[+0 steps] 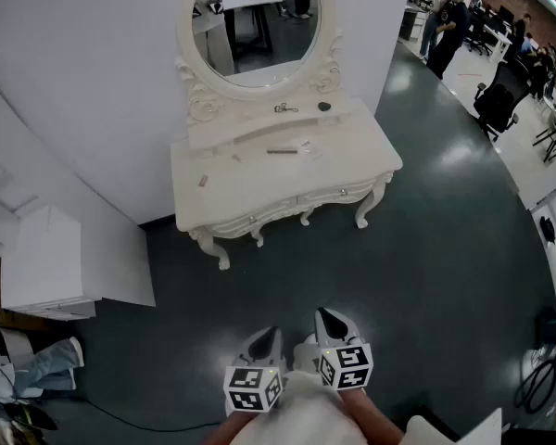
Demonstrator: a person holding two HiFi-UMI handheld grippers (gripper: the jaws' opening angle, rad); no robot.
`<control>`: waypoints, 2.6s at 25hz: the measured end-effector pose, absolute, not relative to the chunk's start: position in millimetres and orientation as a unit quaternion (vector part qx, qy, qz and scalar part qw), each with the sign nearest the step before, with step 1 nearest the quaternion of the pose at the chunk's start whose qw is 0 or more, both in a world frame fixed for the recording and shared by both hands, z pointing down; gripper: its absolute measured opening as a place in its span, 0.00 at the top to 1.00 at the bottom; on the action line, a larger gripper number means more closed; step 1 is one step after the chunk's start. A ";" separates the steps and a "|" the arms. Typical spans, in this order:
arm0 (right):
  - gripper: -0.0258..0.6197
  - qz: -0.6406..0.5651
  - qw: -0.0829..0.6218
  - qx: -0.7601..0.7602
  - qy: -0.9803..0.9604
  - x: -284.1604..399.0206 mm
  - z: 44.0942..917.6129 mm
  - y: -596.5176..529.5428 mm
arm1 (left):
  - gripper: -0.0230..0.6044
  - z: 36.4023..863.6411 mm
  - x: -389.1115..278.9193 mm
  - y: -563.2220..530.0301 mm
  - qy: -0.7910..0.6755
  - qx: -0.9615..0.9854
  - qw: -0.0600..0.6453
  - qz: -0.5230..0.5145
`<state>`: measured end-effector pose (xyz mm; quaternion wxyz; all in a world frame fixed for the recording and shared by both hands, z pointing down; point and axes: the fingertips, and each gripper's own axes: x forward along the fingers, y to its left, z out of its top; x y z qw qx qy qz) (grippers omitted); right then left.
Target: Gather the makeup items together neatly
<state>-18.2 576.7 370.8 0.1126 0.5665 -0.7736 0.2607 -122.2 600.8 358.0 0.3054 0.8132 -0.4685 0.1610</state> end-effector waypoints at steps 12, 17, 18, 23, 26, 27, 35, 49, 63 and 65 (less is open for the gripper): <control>0.96 0.254 0.095 0.520 -0.810 16.7 362.5 566.8 | 0.95 362.0 -73.5 590.2 -0.475 0.803 0.314 0.175; 0.96 0.241 0.070 0.516 -0.819 46.9 356.6 561.0 | 0.95 366.3 -53.5 582.1 -0.490 0.793 0.317 0.174; 0.96 0.241 0.070 0.517 -0.818 53.8 357.1 561.9 | 0.95 366.3 -45.8 584.0 -0.488 0.794 0.317 0.174; 0.96 0.248 0.054 0.508 -0.823 67.2 357.9 571.9 | 0.95 369.8 -17.2 594.2 -0.464 0.802 0.323 0.196; 0.96 0.248 0.023 0.510 -0.824 80.8 349.5 575.8 | 0.95 365.4 -5.7 597.9 -0.459 0.806 0.310 0.208; 0.96 0.246 0.017 0.509 -0.825 82.4 348.5 576.9 | 0.95 363.8 -3.2 597.7 -0.458 0.808 0.305 0.211; 0.96 0.226 -0.001 0.496 -0.838 85.9 335.8 573.3 | 0.95 360.1 11.4 586.9 -0.446 0.819 0.277 0.230; 0.96 0.178 0.016 0.486 -0.855 53.9 330.3 503.5 | 0.95 369.5 -24.5 521.0 -0.473 0.804 0.295 0.206; 0.96 0.194 0.056 0.526 -0.826 48.3 342.0 396.0 | 0.95 381.1 -31.5 403.9 -0.436 0.816 0.326 0.194; 0.96 0.196 0.058 0.535 -0.819 45.7 342.2 376.6 | 0.95 382.4 -34.6 383.7 -0.429 0.819 0.324 0.201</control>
